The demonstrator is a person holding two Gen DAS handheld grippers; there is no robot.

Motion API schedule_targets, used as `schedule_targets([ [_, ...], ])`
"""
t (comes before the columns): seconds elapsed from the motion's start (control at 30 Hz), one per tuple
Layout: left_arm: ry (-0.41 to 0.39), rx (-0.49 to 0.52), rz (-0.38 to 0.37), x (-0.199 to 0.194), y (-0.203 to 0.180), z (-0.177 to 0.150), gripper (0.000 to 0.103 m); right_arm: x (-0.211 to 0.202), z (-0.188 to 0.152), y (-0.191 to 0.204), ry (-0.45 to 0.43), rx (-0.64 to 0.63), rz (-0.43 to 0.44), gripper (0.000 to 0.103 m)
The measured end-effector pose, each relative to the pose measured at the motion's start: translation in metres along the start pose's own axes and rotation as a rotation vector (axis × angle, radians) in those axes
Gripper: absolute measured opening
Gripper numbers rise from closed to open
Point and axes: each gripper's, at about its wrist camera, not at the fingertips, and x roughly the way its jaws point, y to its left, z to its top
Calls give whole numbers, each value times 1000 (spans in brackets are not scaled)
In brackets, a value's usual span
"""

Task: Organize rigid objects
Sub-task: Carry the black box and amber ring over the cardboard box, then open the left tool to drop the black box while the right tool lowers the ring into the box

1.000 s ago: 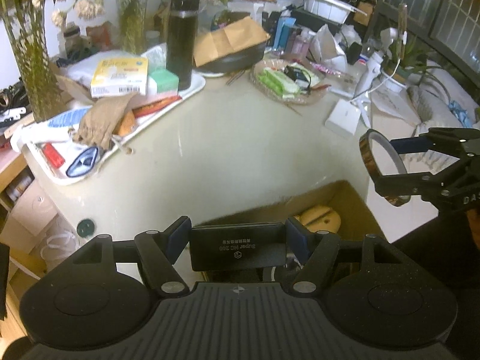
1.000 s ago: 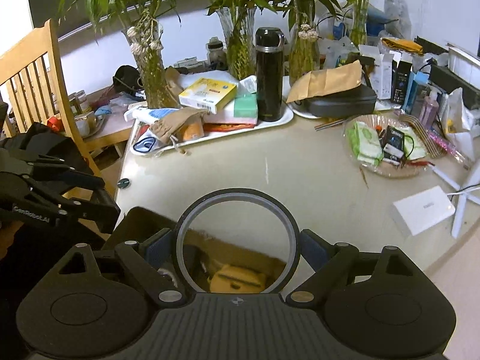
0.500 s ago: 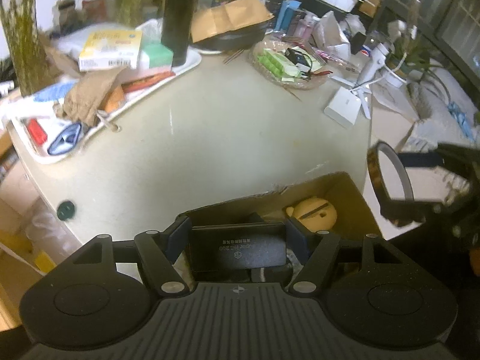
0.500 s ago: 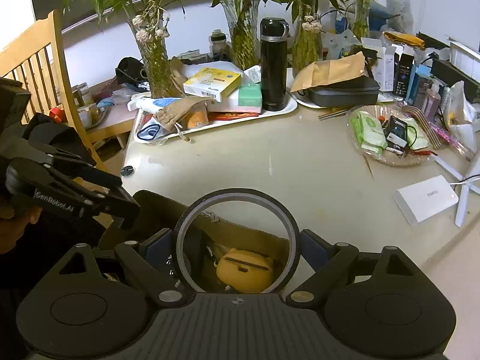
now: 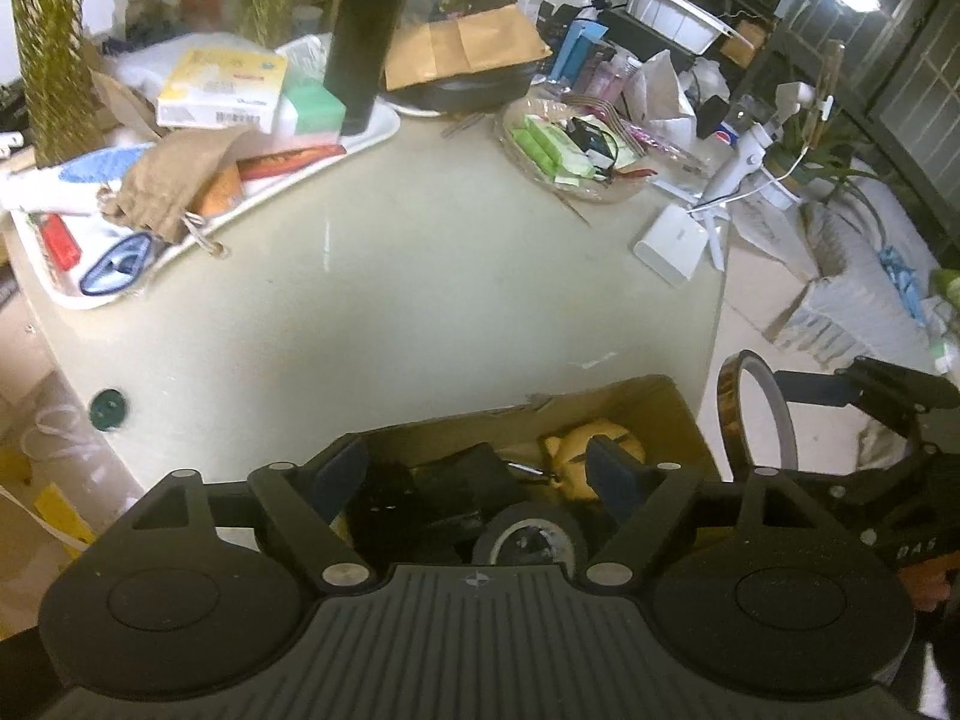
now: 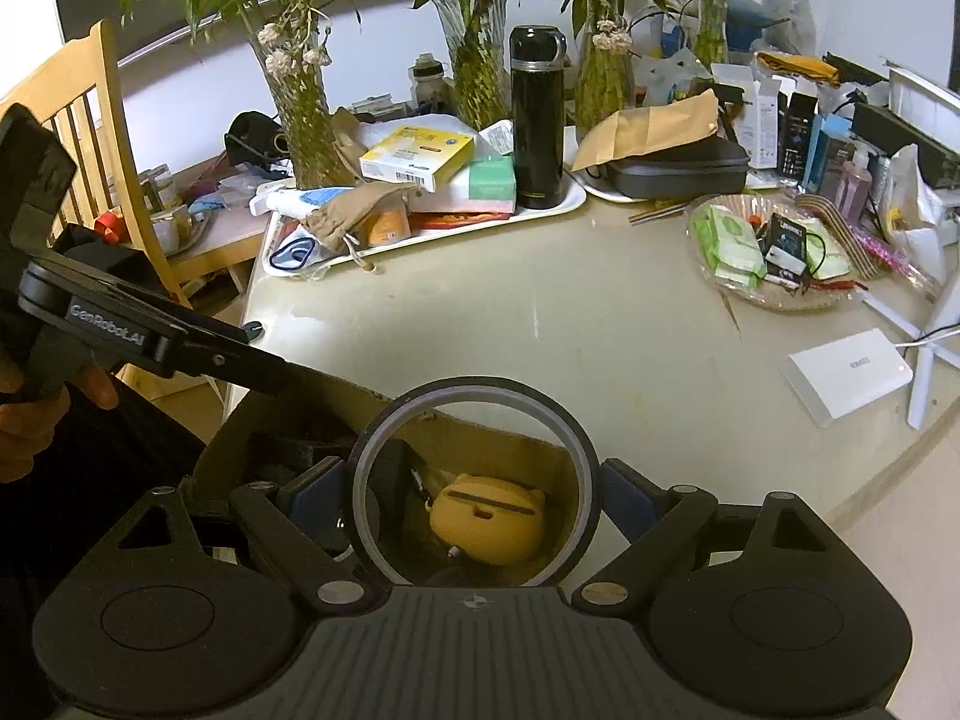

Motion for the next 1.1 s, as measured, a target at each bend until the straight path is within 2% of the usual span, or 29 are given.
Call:
schedule_targets([
  [0.4,-67,61,81,-23,7,-20,80,9,-8,10,27,-12,16,91],
  [0.77,-78,89,135,-24,13,-39,80,16,-12,15,60,-10,22,91],
  [1.1,-79,86,146,-23,15,-41,80,16,1,17,60,15,33,91],
])
